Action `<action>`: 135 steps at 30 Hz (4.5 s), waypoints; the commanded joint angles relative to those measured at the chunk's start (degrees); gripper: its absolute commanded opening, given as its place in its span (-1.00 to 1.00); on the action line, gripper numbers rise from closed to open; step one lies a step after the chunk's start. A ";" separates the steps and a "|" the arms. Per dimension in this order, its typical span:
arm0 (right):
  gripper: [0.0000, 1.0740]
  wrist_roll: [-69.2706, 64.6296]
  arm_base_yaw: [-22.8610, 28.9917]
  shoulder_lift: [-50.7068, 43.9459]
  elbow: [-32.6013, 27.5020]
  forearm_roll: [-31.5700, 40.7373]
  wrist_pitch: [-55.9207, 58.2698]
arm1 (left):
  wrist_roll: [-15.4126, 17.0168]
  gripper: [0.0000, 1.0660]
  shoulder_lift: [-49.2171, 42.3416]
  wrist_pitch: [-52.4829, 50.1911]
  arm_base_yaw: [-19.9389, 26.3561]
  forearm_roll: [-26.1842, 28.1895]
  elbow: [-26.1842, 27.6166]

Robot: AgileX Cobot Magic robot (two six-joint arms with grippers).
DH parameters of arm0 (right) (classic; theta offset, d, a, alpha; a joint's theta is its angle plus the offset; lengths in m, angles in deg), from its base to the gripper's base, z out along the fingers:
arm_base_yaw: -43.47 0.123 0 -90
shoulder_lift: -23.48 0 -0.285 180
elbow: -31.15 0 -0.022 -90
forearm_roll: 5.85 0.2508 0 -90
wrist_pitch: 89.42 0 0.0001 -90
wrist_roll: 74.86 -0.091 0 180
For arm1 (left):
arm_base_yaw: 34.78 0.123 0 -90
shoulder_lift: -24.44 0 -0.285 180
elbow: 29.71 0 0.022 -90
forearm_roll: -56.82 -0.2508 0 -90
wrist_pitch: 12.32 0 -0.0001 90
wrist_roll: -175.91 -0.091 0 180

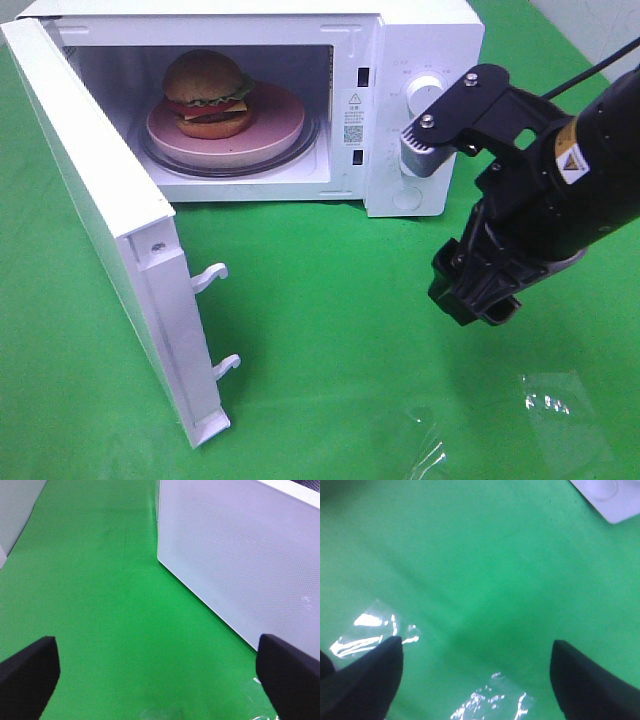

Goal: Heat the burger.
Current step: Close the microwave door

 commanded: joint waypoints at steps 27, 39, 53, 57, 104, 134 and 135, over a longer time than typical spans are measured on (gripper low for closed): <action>0.42 -6.47 -2.46 -23.15 -9.17 0.40 17.88 | 0.29 0.92 -0.92 -0.63 0.11 -0.11 -0.23; 0.42 -7.91 -22.57 -40.51 -15.01 3.21 17.82 | 0.29 0.92 -0.92 -0.63 0.11 -0.11 -0.23; 0.42 -7.96 -33.52 -61.82 -17.42 3.21 19.88 | 0.29 0.92 -0.92 -0.63 0.11 -0.11 -0.23; 0.42 -7.96 -33.52 -66.29 -17.42 3.21 19.88 | 0.29 0.92 -0.92 -0.63 0.11 -0.11 -0.23; 0.42 -7.91 -33.46 -78.21 -17.48 3.04 19.82 | 0.29 0.92 -0.92 -0.63 0.11 -0.17 -0.23; 0.42 -7.85 -33.46 -78.21 -17.48 3.04 19.82 | 0.92 0.92 -0.40 -2.18 0.11 -0.11 1.09; 0.42 -7.85 -33.46 -78.21 -17.48 3.04 19.82 | 0.97 0.92 0.69 -3.50 0.11 -0.17 2.06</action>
